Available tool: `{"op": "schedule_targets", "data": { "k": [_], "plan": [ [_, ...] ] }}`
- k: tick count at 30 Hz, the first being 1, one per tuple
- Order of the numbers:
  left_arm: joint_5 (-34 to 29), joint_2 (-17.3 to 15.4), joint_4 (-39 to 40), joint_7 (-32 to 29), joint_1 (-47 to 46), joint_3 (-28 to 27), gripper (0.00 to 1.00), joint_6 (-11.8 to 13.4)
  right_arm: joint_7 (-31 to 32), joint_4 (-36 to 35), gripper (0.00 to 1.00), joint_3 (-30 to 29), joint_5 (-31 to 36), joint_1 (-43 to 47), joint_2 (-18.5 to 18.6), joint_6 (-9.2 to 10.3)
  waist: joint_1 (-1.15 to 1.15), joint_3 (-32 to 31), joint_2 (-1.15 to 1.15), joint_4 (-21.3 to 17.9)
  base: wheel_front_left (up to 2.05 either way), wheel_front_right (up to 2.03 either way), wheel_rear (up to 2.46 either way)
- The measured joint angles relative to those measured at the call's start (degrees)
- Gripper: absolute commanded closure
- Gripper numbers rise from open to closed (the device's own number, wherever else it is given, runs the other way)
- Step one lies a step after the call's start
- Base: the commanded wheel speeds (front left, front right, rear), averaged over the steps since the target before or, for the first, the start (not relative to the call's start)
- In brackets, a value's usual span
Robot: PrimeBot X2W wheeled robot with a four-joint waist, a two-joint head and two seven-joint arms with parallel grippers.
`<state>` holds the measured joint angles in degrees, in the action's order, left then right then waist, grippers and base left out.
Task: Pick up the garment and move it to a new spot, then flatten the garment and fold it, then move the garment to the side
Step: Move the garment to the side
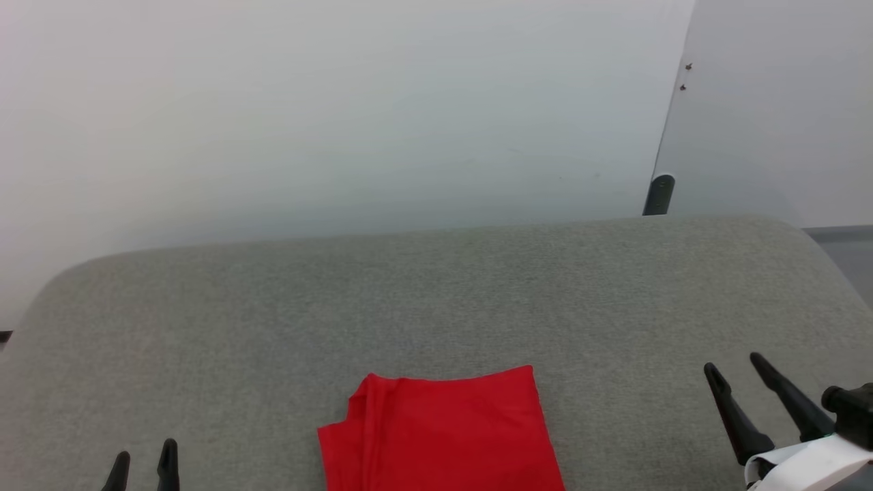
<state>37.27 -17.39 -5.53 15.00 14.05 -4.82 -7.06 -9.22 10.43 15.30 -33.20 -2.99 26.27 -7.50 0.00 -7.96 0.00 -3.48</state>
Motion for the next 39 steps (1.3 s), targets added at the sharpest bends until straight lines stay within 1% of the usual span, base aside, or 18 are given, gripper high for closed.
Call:
{"op": "schedule_targets", "data": {
  "k": [4,9,13,18,22,29,33,39],
  "plan": [
    [-0.13,-0.09,-0.22,0.00,-0.33,-0.10,0.00,-0.01,1.02,-0.10,0.00,0.92,0.00,0.04,-0.38,0.00,0.00,0.01,0.00,1.21,0.00,0.00,0.00],
    [-0.48,-0.37,-0.20,0.10,-0.38,-0.52,0.00,-0.03,3.25,0.19,0.00,2.61,-0.74,-0.45,-1.24,0.00,0.00,0.11,0.00,3.69,0.00,0.00,0.00],
    [-0.63,-0.67,0.19,0.07,-0.38,-0.15,0.00,-0.07,5.78,0.96,0.00,3.68,-1.65,-1.32,-2.04,0.00,0.00,0.29,0.00,6.38,0.00,0.00,0.00],
    [-0.64,-0.80,0.80,-0.45,-0.37,0.59,0.00,-0.04,10.37,2.96,0.00,5.16,-2.59,-2.58,-2.96,0.00,0.00,0.68,0.00,10.29,0.00,0.00,0.00],
    [-0.69,-0.78,1.37,-0.98,-0.51,1.48,0.00,0.00,14.69,5.34,0.00,5.25,-3.41,-2.80,-3.35,0.00,0.00,1.18,0.00,13.56,0.00,0.00,0.00],
    [-0.65,-0.53,1.56,-1.37,-1.17,2.50,0.00,0.02,24.42,8.93,0.00,4.36,-4.55,-3.85,-4.27,0.00,0.00,2.69,0.00,18.50,0.00,0.00,0.00],
    [-0.45,0.15,1.12,-1.37,-1.75,3.54,0.00,0.01,30.44,11.44,0.00,2.44,-3.49,-4.20,-5.08,0.00,0.00,4.00,0.00,20.41,0.00,0.00,0.00],
    [0.24,1.13,0.45,-1.27,-3.29,4.82,0.00,0.00,38.50,13.69,0.00,-0.88,-1.34,-5.95,-8.02,0.01,0.00,6.61,0.00,22.00,0.00,0.00,0.00]
  ]
}}
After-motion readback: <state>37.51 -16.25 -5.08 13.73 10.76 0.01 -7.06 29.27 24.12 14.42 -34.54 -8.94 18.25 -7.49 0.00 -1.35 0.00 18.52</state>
